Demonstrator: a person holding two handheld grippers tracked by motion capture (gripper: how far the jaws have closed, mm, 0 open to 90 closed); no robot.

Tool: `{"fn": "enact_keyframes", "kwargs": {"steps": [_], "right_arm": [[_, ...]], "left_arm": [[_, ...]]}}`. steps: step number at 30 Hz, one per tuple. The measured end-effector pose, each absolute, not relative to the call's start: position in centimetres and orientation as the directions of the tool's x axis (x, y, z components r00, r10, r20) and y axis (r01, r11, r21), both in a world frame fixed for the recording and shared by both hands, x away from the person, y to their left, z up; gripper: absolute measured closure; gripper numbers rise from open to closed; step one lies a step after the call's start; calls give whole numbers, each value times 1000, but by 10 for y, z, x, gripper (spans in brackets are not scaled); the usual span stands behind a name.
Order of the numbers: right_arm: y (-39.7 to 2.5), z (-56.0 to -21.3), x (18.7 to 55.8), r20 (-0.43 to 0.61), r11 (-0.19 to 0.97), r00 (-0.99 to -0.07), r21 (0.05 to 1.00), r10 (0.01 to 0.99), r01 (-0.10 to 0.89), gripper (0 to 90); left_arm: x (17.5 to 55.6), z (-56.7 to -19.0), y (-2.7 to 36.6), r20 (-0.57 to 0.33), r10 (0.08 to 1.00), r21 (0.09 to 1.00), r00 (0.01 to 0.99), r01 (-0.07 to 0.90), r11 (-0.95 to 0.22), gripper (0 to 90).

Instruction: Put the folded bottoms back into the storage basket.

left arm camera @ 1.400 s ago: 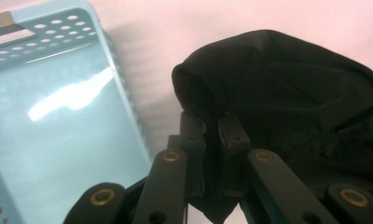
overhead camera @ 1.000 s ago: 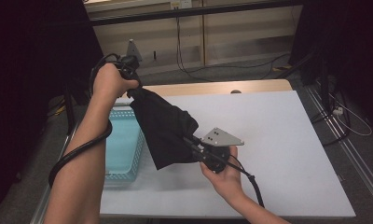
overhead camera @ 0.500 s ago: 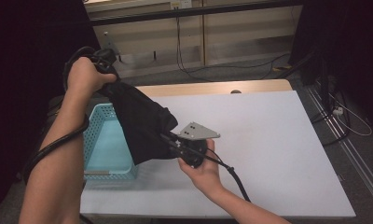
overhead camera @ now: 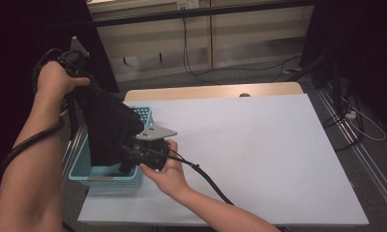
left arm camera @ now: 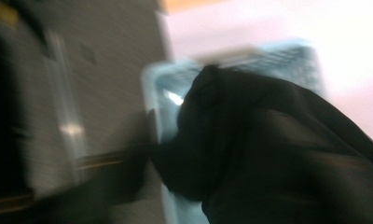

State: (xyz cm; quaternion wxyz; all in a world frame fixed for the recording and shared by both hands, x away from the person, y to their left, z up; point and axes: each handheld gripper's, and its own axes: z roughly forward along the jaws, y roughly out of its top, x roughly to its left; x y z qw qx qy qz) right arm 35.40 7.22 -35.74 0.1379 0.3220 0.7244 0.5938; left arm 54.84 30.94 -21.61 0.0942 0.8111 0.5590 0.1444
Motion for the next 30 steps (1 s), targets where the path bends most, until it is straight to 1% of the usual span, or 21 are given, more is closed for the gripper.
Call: {"fn": "enact_keyframes", "kwargs": {"steps": [1,2,4,6,9,16,19,23,27,28,30], "right_arm": [[65,-360,353,134,121,-747,953,652,277,416],[57,-363,353,118,141,-737,950,666,280,377],[37,-369,354,139,146,-734,940,664,310,347],[21,-373,353,104,173,-731,940,674,293,330],[-3,-379,353,89,205,-728,930,680,305,275],[-42,-398,352,80,235,-710,912,700,335,214],[-55,-405,352,76,251,-715,906,695,340,204],[-69,-413,352,69,281,-722,892,689,354,198],[-83,-421,352,58,331,-715,858,697,393,184],[-86,-423,351,51,334,-711,858,701,391,187],[-93,-426,348,66,320,-703,858,708,402,190]], "left_arm": [[546,-222,310,112,932,317,345,876,-363,309],[544,-229,311,98,932,328,348,873,-360,285],[539,-243,311,76,938,326,339,880,-345,235],[535,-254,311,51,937,325,347,881,-344,230],[530,-268,307,28,935,345,352,875,-340,207],[519,-301,297,-5,926,363,378,863,-351,209],[515,-312,294,-12,917,369,399,854,-367,210],[507,-328,292,-38,915,397,402,846,-356,210],[501,-342,294,-57,915,407,400,846,-344,259],[500,-346,295,-57,916,410,397,846,-341,287],[497,-352,296,-50,914,413,403,841,-349,388]]}}
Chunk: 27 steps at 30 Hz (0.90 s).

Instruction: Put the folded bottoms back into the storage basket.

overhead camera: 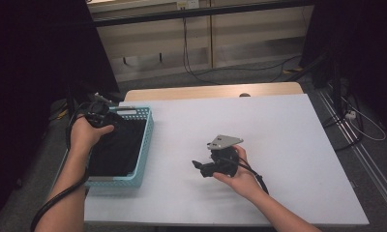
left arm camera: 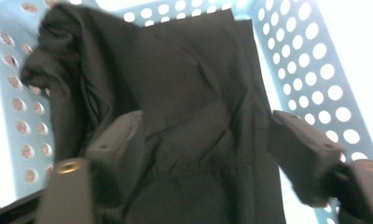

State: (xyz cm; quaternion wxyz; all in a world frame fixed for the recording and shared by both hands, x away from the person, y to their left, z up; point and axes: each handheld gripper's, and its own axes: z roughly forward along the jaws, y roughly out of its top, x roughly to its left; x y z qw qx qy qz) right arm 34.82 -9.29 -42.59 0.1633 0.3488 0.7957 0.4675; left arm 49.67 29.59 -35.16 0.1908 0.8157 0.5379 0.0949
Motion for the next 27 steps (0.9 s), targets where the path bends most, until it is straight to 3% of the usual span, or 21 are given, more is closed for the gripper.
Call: {"fn": "enact_keyframes", "kwargs": {"steps": [2,5,10,22,27], "right_arm": [[-99,-427,345,70,319,-701,855,710,409,189],[-108,-430,341,73,310,-694,858,716,410,189],[-124,-431,338,73,303,-676,855,733,421,188],[-136,-433,332,90,269,-655,863,750,427,185],[-138,-431,331,90,259,-653,870,752,419,185]], "left_arm": [[493,-359,297,-88,919,414,385,853,-318,558],[486,-372,297,-83,911,381,405,857,-346,736],[481,-391,299,-85,900,337,427,862,-378,890],[472,-413,276,-215,874,227,436,893,-390,900],[472,-403,284,-183,877,289,443,877,-383,870]]}}
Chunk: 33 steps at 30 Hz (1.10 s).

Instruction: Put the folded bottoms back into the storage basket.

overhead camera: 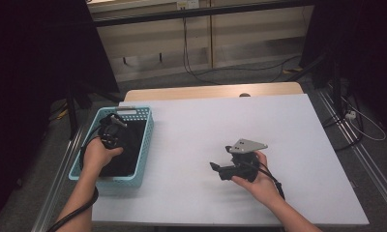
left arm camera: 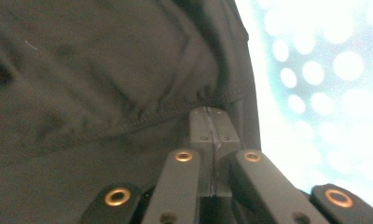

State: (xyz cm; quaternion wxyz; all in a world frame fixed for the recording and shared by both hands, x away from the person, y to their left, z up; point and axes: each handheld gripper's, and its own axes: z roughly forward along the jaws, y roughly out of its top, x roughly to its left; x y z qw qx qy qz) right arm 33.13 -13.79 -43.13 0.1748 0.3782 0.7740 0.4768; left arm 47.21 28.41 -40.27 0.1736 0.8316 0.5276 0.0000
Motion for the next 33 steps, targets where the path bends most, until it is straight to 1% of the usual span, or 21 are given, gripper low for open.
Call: {"fn": "enact_keyframes", "kwargs": {"steps": [3,5,7,9,11,13,16,18,21,24,25,27,33], "right_arm": [[-139,-432,332,95,253,-649,871,755,422,184],[-138,-432,333,97,251,-650,872,754,421,184],[-137,-433,334,102,248,-652,872,752,422,184],[-136,-433,334,104,246,-653,873,750,422,184],[-135,-433,335,106,242,-654,875,749,420,185],[-135,-433,335,110,240,-653,874,749,422,184],[-135,-434,336,110,243,-654,872,748,425,184],[-135,-434,336,110,245,-652,870,750,428,181],[-137,-435,338,100,255,-651,867,752,428,176],[-140,-436,340,96,267,-649,859,754,437,174],[-141,-436,341,96,267,-649,858,755,438,174],[-141,-436,341,96,270,-650,857,754,439,174],[-141,-435,340,90,277,-656,857,749,434,173]], "left_arm": [[478,-395,304,-116,906,358,406,868,-343,824],[485,-392,317,-99,924,413,370,860,-300,836],[492,-392,324,-72,931,447,359,845,-291,850],[499,-394,329,-76,936,468,344,841,-271,868],[505,-399,332,-57,944,478,326,839,-261,869],[509,-406,335,-51,951,470,305,847,-247,883],[509,-417,339,-33,963,388,269,891,-236,900],[505,-419,342,-51,968,400,246,893,-206,900],[498,-416,344,-39,973,383,227,903,-196,900],[490,-412,351,-50,980,367,190,917,-159,900],[487,-411,353,-48,980,354,192,921,-163,900],[483,-410,358,-65,981,357,181,922,-146,900],[481,-402,355,-98,975,387,201,910,-149,890]]}}
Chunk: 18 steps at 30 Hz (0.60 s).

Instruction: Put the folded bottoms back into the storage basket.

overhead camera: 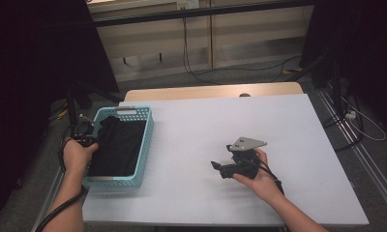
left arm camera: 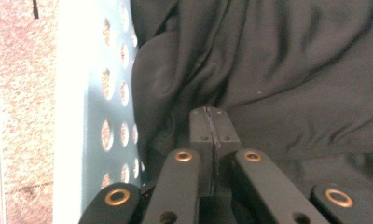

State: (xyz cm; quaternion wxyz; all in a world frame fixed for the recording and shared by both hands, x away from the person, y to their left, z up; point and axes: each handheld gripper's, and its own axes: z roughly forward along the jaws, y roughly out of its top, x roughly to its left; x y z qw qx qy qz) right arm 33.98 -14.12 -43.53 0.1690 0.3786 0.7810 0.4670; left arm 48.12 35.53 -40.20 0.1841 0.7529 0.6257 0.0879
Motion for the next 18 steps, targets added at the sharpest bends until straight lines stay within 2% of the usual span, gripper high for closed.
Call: {"fn": "enact_keyframes", "kwargs": {"steps": [3,6,9,14,18], "right_arm": [[-142,-434,340,89,272,-654,861,751,431,173],[-144,-433,340,85,272,-650,861,755,429,173],[-145,-432,339,82,273,-649,862,757,428,173],[-149,-431,334,72,285,-653,859,754,425,172],[-158,-431,331,73,285,-651,858,755,428,170]], "left_arm": [[482,-395,348,-84,967,412,242,892,-187,848],[482,-388,341,-66,959,434,274,874,-220,763],[480,-382,335,-91,950,458,298,859,-226,724],[472,-375,320,-153,927,472,343,849,-237,543],[466,-367,305,-156,908,486,389,830,-273,383]]}}
